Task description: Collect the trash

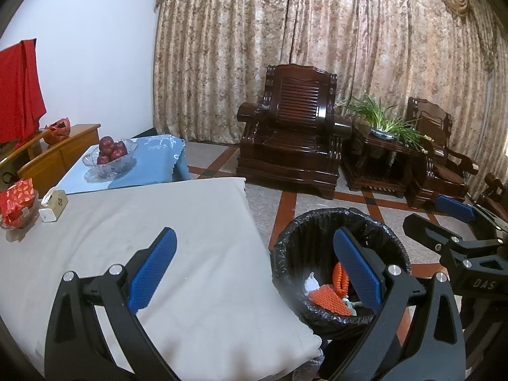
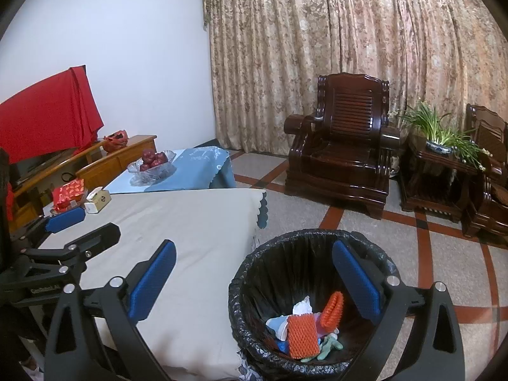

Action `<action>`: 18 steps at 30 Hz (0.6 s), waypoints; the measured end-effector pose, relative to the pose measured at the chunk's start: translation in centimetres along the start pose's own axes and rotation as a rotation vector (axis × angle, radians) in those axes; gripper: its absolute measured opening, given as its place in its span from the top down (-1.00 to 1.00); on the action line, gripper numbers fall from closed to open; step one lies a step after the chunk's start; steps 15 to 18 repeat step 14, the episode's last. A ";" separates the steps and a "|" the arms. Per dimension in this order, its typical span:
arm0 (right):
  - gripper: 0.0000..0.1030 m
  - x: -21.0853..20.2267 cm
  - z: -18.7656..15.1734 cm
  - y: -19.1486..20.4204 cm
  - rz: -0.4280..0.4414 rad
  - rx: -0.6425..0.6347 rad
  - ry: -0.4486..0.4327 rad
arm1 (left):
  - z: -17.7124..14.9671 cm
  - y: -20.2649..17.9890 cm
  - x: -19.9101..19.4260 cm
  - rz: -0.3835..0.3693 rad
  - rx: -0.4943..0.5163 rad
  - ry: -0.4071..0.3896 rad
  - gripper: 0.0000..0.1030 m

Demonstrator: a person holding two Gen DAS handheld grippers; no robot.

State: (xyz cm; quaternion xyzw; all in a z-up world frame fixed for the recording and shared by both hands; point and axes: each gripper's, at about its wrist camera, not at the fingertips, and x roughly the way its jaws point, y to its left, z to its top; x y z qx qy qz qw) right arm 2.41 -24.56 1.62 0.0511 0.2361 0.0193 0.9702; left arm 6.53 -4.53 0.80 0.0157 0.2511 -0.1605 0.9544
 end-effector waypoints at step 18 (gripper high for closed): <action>-0.88 0.1 -0.2 0.0 -0.001 0.003 0.003 | -0.1 0.0 0.2 0.001 -0.004 0.005 -0.87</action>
